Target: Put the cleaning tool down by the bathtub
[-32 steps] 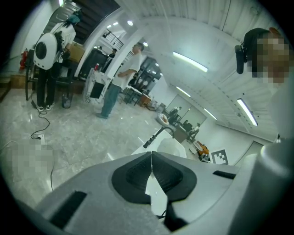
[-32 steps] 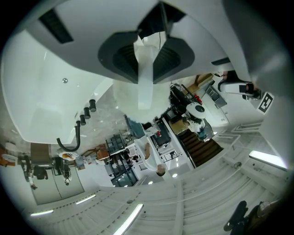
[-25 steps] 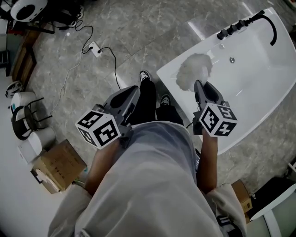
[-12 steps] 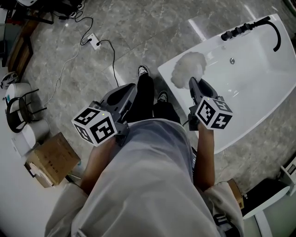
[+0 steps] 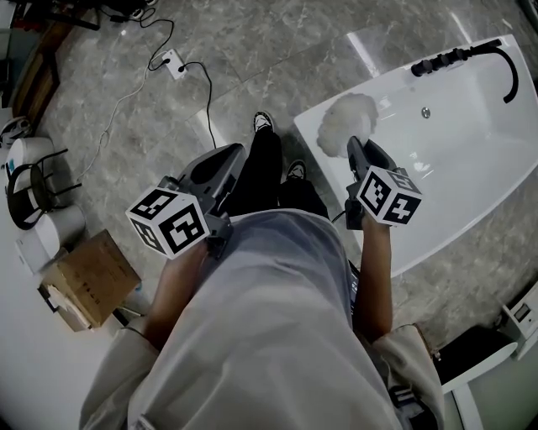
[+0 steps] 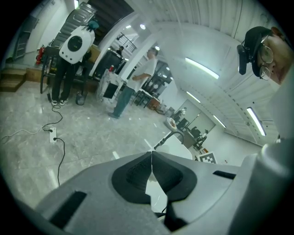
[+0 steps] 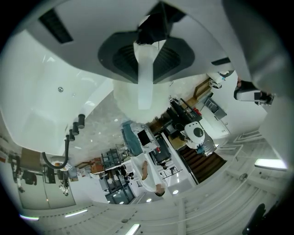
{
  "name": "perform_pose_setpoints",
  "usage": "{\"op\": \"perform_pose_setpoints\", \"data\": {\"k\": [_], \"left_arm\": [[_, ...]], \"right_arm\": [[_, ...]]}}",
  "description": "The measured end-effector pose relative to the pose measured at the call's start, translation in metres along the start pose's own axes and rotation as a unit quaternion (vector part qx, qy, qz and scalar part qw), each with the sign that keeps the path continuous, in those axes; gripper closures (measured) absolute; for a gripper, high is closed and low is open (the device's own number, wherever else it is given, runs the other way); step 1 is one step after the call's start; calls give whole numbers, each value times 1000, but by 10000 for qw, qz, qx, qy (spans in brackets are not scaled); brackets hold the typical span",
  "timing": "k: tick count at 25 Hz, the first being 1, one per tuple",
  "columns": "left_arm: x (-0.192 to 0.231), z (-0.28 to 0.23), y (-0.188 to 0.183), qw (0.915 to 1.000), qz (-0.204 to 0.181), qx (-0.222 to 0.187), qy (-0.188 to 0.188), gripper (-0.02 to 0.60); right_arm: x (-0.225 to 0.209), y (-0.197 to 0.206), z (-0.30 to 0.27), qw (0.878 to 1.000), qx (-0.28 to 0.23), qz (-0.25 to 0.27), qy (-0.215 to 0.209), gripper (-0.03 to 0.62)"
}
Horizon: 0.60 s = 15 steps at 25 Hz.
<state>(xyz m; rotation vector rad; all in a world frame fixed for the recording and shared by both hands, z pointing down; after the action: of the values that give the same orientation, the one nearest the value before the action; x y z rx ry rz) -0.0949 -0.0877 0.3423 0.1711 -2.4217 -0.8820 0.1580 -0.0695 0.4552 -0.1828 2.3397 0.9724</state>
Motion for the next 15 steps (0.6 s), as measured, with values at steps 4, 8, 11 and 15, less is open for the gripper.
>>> {"op": "perform_pose_setpoints", "data": {"k": [4, 8, 11, 15], "left_arm": [[5, 0, 0, 10000, 50, 15, -30, 572], [12, 0, -4, 9999, 91, -24, -82, 572], [15, 1, -3, 9999, 113, -24, -101, 572], [15, 0, -4, 9998, 152, -48, -120, 572]], "right_arm": [[-4, 3, -7, 9999, 109, -17, 46, 505], [-7, 7, -15, 9998, 208, -30, 43, 505], [-8, 13, -19, 9995, 325, -42, 47, 505], [-12, 19, -25, 9987, 503, 12, 61, 505]]}}
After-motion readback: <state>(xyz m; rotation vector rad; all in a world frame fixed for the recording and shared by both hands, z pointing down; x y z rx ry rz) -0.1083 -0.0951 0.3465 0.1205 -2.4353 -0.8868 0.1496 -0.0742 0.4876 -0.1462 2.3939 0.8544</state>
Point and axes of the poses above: the fingertips, and each gripper's own axes: z backward along the fingers, x to its left, y out of its underside, the point moved 3 cm from there along z, backward along the fingers, and after that the axes turned 13 degrees about -y, right-handed, at the moved point
